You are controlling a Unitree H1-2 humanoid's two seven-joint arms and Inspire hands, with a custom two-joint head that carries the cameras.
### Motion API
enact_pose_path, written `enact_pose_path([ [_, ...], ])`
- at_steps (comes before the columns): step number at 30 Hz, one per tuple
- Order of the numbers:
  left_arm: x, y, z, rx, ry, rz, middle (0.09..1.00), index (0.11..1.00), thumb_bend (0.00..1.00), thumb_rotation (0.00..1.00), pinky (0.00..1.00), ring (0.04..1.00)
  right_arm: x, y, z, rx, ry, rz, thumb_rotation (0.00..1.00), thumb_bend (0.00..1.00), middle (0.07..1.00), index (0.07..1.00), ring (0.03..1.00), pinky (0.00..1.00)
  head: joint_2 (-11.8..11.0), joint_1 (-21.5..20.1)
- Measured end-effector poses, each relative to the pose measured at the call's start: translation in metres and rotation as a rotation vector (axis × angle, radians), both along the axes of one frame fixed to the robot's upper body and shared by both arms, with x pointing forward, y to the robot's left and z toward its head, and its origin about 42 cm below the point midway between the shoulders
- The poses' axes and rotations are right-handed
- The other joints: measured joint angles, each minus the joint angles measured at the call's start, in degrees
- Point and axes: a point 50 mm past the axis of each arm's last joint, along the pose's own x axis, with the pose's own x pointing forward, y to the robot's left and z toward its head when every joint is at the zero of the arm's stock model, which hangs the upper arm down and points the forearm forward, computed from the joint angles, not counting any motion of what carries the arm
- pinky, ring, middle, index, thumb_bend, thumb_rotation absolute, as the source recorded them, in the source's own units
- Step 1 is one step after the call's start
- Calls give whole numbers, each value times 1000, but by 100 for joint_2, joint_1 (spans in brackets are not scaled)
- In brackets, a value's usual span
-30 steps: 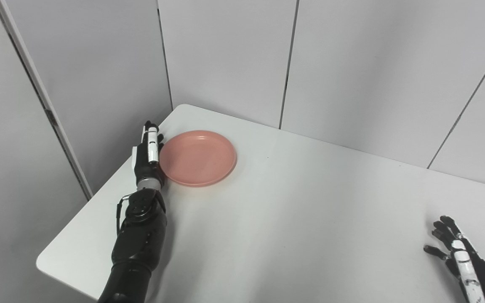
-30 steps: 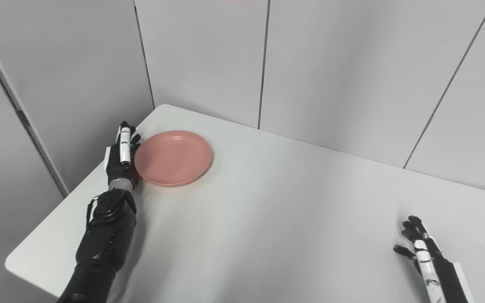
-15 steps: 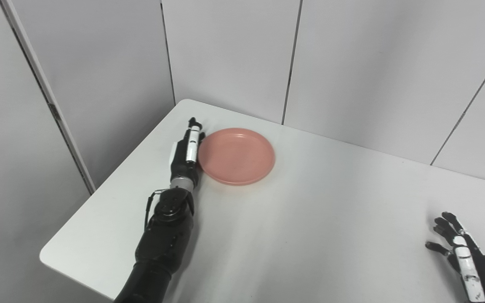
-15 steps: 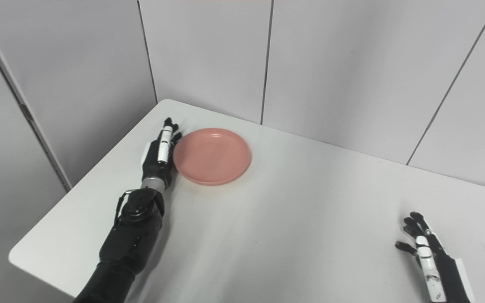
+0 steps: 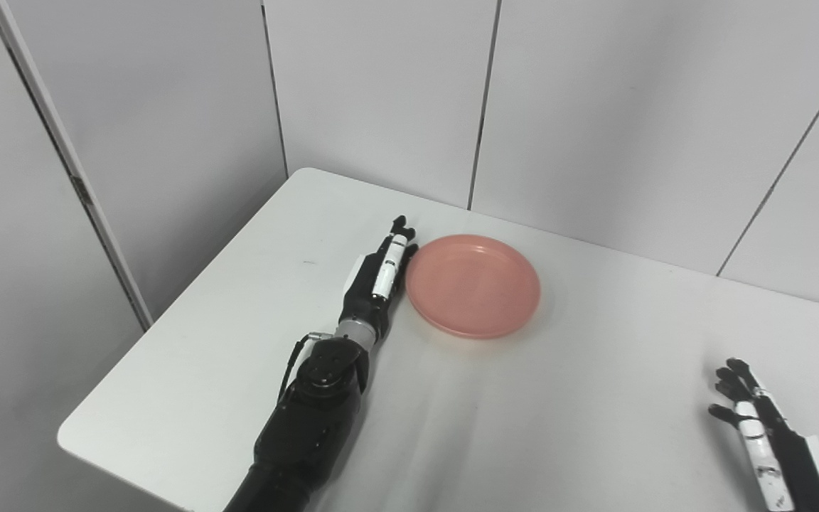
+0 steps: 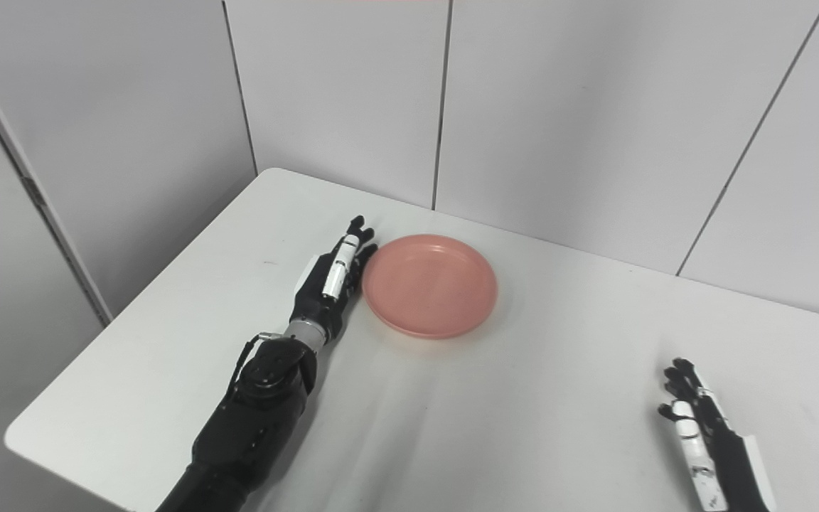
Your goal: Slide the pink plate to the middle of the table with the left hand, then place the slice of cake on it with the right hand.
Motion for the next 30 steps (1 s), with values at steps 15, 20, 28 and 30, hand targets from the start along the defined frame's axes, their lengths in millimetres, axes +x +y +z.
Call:
enact_pose_path([
  [15,-33,-45,-2,14,38,-229,972,959,378,1000,941,952,-4,24,4,-15,21,-31,1000,290,909,913,904,892,158,-1212],
  [20,-40,-44,-3,-16,39,-273,964,957,358,1000,928,943,-6,33,4,7,29,-37,1000,241,908,911,902,886,167,-1433],
  [28,-55,-52,-7,-76,71,-391,957,951,366,999,922,938,-8,41,7,16,41,-32,1000,220,912,912,902,859,246,-1767],
  [30,-57,-53,-7,-73,73,-416,960,956,384,1000,920,939,-9,43,8,9,41,-31,1000,228,912,913,903,857,255,-1888],
])
